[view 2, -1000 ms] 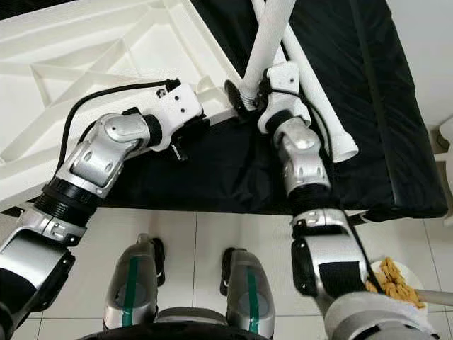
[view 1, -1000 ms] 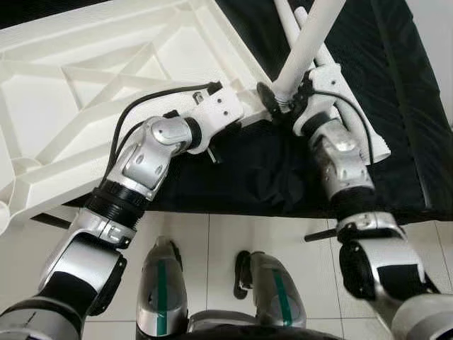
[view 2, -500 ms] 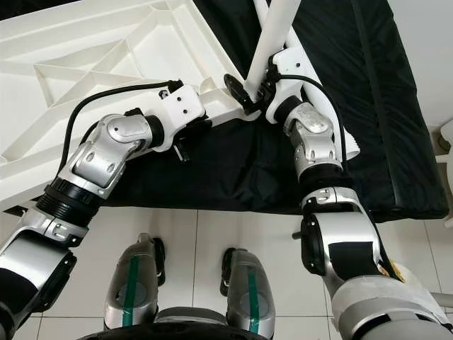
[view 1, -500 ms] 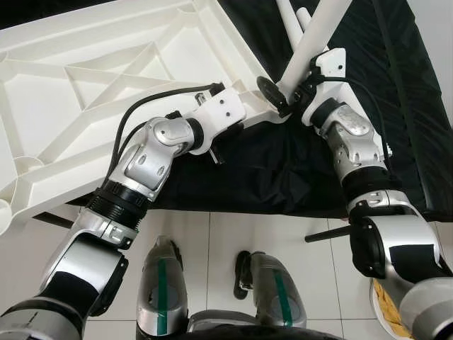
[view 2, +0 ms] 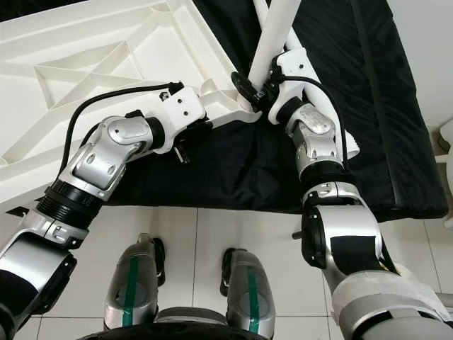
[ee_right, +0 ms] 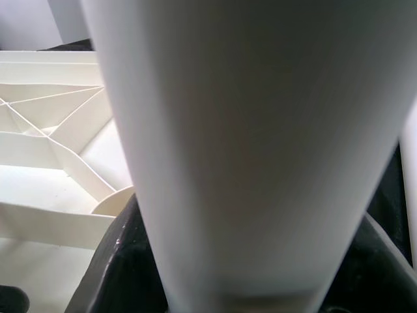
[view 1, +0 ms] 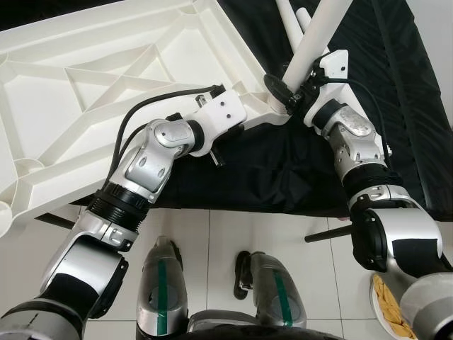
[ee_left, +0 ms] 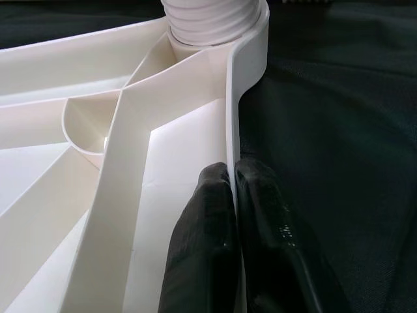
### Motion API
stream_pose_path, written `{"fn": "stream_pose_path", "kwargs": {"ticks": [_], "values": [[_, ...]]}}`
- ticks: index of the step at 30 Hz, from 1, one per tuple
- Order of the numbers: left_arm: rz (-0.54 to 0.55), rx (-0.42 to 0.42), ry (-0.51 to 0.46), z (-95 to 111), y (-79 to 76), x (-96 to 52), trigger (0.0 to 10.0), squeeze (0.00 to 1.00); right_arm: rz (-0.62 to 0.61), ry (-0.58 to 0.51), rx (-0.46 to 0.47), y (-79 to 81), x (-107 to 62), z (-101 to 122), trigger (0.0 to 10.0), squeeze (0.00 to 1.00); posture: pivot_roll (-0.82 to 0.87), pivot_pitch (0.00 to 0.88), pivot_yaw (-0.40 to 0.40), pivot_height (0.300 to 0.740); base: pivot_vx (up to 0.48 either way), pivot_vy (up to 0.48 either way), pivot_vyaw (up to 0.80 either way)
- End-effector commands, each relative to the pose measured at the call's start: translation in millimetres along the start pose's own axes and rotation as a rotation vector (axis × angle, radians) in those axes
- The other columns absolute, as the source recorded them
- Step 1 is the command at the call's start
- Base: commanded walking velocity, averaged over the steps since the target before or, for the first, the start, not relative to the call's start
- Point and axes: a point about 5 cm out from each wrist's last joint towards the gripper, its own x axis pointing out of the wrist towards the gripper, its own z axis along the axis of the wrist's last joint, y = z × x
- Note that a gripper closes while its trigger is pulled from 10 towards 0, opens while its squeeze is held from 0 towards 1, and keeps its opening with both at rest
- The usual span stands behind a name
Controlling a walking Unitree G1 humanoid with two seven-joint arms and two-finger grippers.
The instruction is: Building children table
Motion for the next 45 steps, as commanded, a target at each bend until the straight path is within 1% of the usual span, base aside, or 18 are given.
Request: {"fn": "stream_pose_path", "kwargs": {"ticks": [1,7,9,14,23,24,25,27,33,35,36,37,38,40,41,42,43,45], "values": [[0.024,0.034,-0.073,16.9,-0.5,-0.7,10.0,0.0,-0.007,0.007,0.02,1.4,-1.3,-4.8,10.0,0.0,0.08,0.062,-0.059,0.74,0.0,0.0,0.0],[0.025,0.032,-0.072,16.4,-0.8,-1.0,10.0,0.0,-0.028,-0.018,0.038,8.0,0.8,-5.9,10.0,0.0,0.08,0.062,-0.063,0.74,0.0,0.0,0.0],[0.028,0.031,-0.073,16.5,-0.8,-0.9,10.0,0.0,-0.077,-0.03,0.032,11.6,2.4,-6.9,10.0,0.0,0.08,0.062,-0.064,0.74,0.0,0.0,0.0],[0.027,0.029,-0.075,16.7,-1.5,-0.3,10.0,0.0,-0.113,-0.062,0.042,17.0,3.9,-5.4,10.0,0.0,0.07,0.059,-0.063,0.74,0.0,0.0,0.0],[0.023,0.03,-0.076,16.9,-1.9,0.6,10.0,0.0,-0.198,-0.075,0.034,27.7,7.8,-4.6,10.0,0.0,0.07,0.053,-0.065,0.74,0.0,0.0,0.0],[0.023,0.031,-0.077,17.2,-1.7,0.8,10.0,0.0,-0.246,-0.083,0.043,33.6,9.4,-4.4,10.0,0.0,0.07,0.048,-0.069,0.74,0.0,0.0,0.0],[0.023,0.031,-0.077,17.2,-1.7,0.8,10.0,0.0,-0.246,-0.083,0.043,33.6,9.4,-4.4,10.0,0.0,0.07,0.048,-0.069,0.74,0.0,0.0,0.0],[0.023,0.032,-0.078,17.4,-2.0,0.9,10.0,0.0,-0.291,-0.089,0.056,38.4,10.2,-4.5,10.0,0.0,0.07,0.044,-0.071,0.74,0.0,0.0,0.0],[0.022,0.031,-0.08,17.6,-2.6,1.0,10.0,0.0,-0.318,-0.094,0.055,42.5,10.4,-3.7,10.0,0.0,0.07,0.042,-0.073,0.74,0.0,0.0,0.0],[0.018,0.032,-0.084,18.0,-3.8,1.5,10.0,0.0,-0.394,-0.093,0.067,47.5,10.0,-4.0,10.0,0.0,0.07,0.037,-0.076,0.74,0.0,0.0,0.0],[0.018,0.032,-0.084,18.0,-3.8,1.5,10.0,0.0,-0.394,-0.093,0.067,47.5,10.0,-4.0,10.0,0.0,0.07,0.037,-0.076,0.74,0.0,0.0,0.0],[0.016,0.031,-0.086,18.2,-4.5,1.8,10.0,0.0,-0.44,-0.092,0.078,49.4,9.2,-5.0,10.0,0.0,0.07,0.034,-0.076,0.74,0.0,0.0,0.0],[0.016,0.031,-0.086,18.2,-4.5,1.8,10.0,0.0,-0.44,-0.092,0.078,49.4,9.2,-5.0,10.0,0.0,0.07,0.034,-0.076,0.74,0.0,0.0,0.0],[0.013,0.031,-0.088,18.5,-5.3,2.3,10.0,0.0,-0.539,-0.085,0.088,53.3,8.5,-6.4,10.0,0.0,0.07,0.031,-0.078,0.74,0.0,0.0,0.0],[0.013,0.031,-0.088,18.5,-5.3,2.3,10.0,0.0,-0.539,-0.085,0.088,53.3,8.5,-6.4,10.0,0.0,0.07,0.031,-0.078,0.74,0.0,0.0,0.0],[0.012,0.032,-0.088,18.5,-5.5,2.3,10.0,0.0,-0.577,-0.083,0.091,55.0,8.4,-6.6,10.0,0.0,0.07,0.031,-0.078,0.74,0.0,0.0,0.0],[0.012,0.032,-0.088,18.5,-5.5,2.3,10.0,0.0,-0.577,-0.083,0.091,55.0,8.4,-6.6,10.0,0.0,0.07,0.031,-0.078,0.74,0.0,0.0,0.0],[0.011,0.034,-0.089,18.6,-5.9,2.6,10.0,0.0,-0.631,-0.066,0.1,63.1,9.3,-9.0,10.0,0.0,0.07,0.025,-0.081,0.74,0.0,0.0,0.0]]}}
